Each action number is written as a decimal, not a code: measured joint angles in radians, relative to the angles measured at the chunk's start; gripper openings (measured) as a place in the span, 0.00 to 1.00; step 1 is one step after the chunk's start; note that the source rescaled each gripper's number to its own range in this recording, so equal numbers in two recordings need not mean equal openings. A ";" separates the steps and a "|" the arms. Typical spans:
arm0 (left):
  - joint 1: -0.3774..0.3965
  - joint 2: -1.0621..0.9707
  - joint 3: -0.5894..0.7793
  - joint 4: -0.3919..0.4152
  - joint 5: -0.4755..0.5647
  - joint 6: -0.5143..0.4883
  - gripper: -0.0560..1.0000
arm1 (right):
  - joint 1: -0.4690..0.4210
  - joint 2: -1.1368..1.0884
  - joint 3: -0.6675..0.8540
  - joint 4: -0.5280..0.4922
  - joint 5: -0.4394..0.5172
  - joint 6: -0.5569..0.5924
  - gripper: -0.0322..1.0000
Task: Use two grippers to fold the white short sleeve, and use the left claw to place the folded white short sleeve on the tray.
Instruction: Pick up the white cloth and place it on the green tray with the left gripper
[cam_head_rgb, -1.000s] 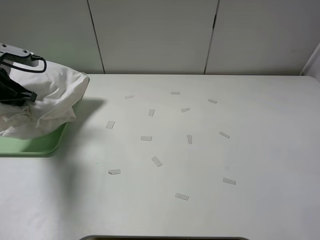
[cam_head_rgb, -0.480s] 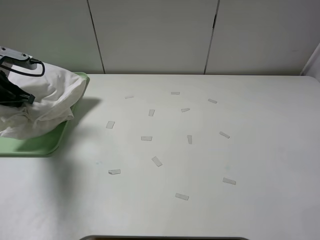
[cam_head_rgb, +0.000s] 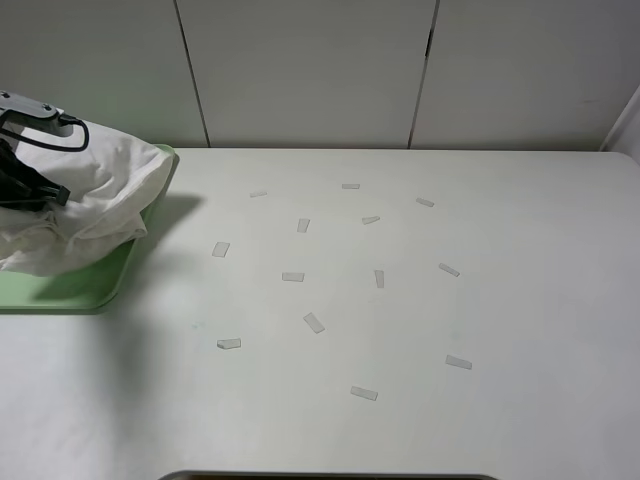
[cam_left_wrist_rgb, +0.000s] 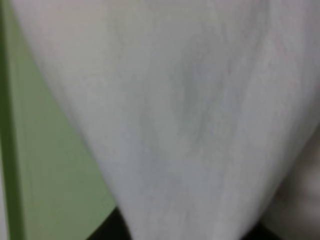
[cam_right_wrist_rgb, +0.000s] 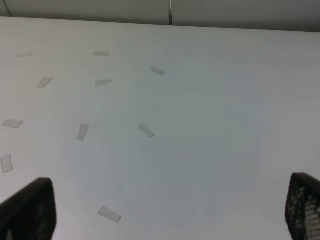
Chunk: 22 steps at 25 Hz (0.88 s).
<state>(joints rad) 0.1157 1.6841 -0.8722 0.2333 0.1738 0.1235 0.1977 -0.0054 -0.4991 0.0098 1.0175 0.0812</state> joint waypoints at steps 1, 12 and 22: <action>0.000 0.000 0.000 0.000 -0.001 0.000 0.25 | 0.000 0.000 0.000 0.000 0.000 0.000 1.00; 0.000 0.000 0.002 0.002 -0.027 0.001 0.25 | 0.000 0.000 0.000 0.002 0.000 0.000 1.00; 0.000 0.000 0.002 0.051 0.036 0.001 0.25 | 0.000 0.000 0.000 0.002 0.000 0.000 1.00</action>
<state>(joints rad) 0.1157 1.6841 -0.8703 0.2842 0.2099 0.1246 0.1977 -0.0054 -0.4991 0.0115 1.0175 0.0812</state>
